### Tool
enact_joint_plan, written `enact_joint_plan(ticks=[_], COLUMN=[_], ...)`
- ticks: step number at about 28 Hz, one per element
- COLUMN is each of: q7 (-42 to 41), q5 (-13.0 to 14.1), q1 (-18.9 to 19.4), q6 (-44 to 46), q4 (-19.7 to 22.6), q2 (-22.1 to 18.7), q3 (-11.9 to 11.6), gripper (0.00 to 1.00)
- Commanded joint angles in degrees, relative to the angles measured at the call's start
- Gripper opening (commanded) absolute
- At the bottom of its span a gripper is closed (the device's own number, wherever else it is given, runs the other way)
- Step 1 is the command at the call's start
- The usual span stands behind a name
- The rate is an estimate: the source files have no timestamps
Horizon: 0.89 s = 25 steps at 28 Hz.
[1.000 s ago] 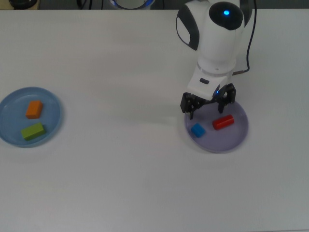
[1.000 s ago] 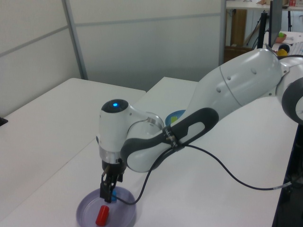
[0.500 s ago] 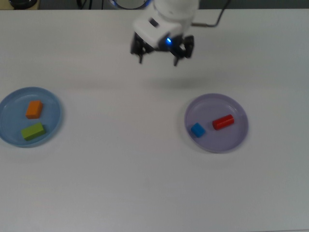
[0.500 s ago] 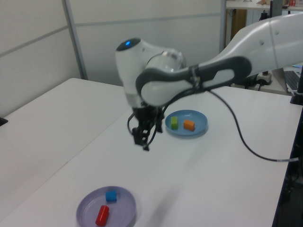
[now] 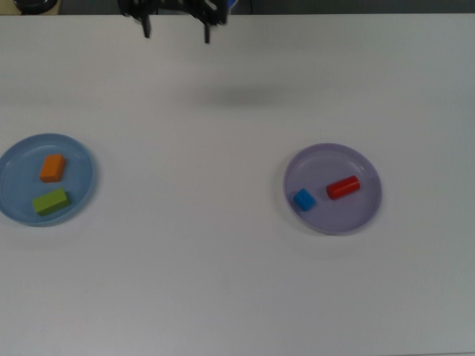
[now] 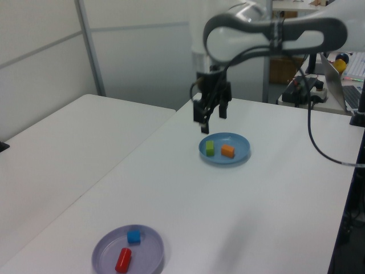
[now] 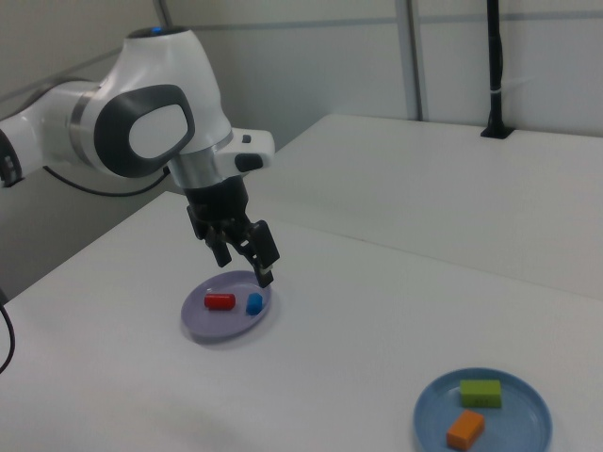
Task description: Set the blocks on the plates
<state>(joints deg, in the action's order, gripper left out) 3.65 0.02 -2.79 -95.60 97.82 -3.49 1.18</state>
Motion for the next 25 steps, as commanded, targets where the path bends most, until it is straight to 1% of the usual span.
enact_joint_plan(ticks=[1,6,12,17,25], q7=[-2.51,-1.72,-1.36,-1.54,-1.45], q5=[2.26,2.18,1.21,1.21,1.30], q1=[-1.61,-1.70,-1.78,-1.70,-1.70], q6=[0.94,0.76,0.06,-0.03,-3.37], q4=[1.76,1.33,0.53,0.71,0.97], q2=[-2.49,-2.40,-1.52,-0.73,0.32], q3=[0.05,-0.22,-0.13,-0.04,-0.04], gripper=[1.00,1.00,1.00,1.00,1.00])
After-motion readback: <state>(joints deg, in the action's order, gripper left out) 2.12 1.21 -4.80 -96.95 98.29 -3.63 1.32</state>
